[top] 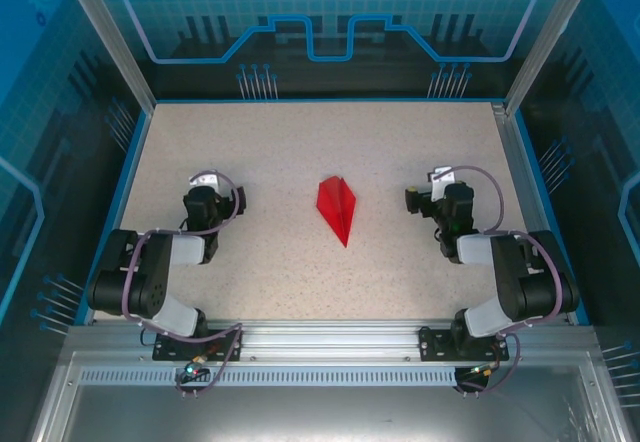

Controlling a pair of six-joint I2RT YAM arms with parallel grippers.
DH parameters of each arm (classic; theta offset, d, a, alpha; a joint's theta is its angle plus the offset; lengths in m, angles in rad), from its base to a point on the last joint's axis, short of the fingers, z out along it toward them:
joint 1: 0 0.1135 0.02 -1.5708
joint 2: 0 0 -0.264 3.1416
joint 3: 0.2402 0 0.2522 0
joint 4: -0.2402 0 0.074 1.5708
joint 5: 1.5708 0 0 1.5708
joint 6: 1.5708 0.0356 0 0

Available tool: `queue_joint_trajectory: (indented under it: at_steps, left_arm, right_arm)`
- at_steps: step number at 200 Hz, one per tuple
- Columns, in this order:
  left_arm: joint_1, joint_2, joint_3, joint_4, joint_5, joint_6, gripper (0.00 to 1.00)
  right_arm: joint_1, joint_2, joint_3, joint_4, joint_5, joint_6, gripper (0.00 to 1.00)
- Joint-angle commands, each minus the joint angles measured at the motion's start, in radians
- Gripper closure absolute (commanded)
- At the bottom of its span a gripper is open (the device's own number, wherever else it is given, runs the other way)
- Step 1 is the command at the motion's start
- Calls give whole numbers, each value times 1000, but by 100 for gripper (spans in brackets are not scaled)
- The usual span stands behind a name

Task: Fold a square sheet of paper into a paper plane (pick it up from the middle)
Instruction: Reset both arms

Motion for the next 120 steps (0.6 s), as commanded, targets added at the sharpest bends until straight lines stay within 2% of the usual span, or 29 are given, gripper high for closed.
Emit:
queue_joint_trajectory:
  at_steps: [1, 120]
  left_arm:
    - [10, -6, 0, 79, 61, 26, 1]
    - [0, -5, 10, 62, 70, 40, 1]
  right_arm:
    - [-11, 3, 14, 17, -29, 15, 1]
    - [-10, 3, 15, 16, -29, 14, 1]
